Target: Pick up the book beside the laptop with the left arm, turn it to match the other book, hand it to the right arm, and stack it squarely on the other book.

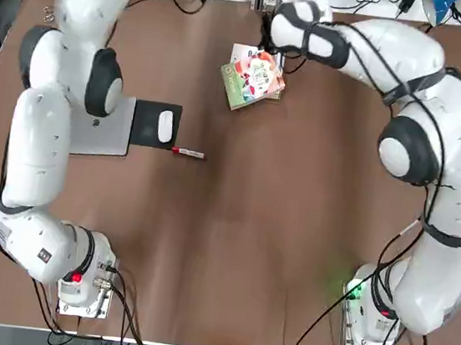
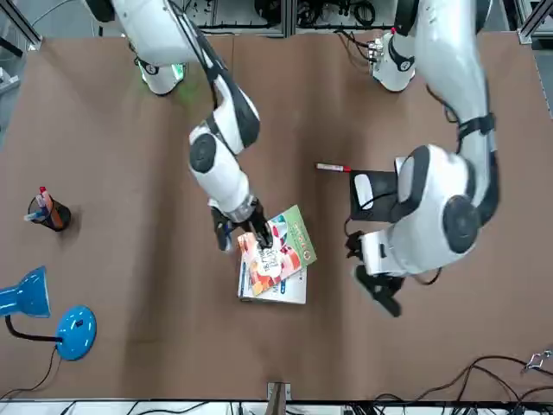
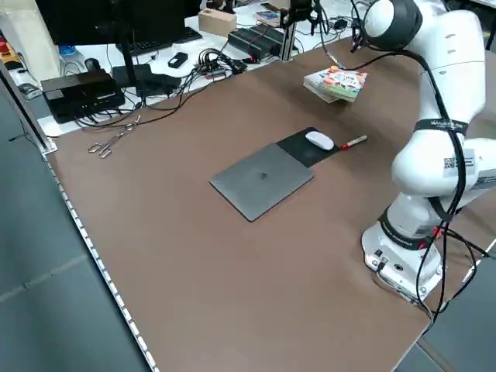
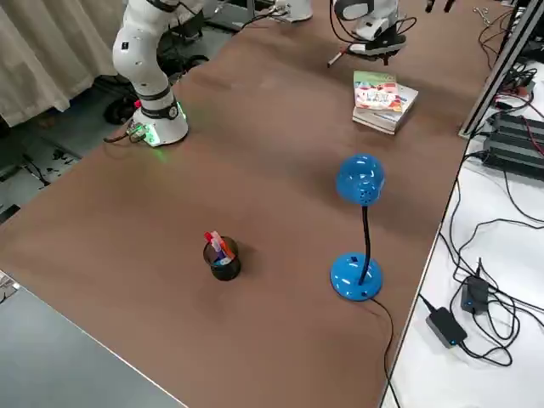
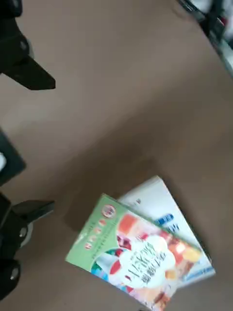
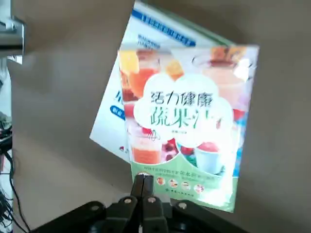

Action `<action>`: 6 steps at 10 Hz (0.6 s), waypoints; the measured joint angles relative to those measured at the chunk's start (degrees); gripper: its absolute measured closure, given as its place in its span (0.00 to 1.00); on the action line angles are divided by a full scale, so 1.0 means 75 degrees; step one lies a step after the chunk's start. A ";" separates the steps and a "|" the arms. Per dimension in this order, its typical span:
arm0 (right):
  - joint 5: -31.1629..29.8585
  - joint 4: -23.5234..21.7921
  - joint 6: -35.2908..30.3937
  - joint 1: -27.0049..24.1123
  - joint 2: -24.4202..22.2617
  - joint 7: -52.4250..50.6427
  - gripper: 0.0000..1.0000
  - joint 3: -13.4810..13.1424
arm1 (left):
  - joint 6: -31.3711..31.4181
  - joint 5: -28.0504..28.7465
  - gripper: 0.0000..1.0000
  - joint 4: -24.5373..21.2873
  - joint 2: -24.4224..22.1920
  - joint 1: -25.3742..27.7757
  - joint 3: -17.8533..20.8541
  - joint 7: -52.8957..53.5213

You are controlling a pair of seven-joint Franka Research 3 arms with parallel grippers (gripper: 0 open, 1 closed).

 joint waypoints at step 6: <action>-0.0003 0.1726 0.0762 0.0563 0.1862 0.0002 1.00 -0.0044 | -0.0793 0.1134 0.01 -0.1179 -0.2250 0.1063 0.0137 -0.2102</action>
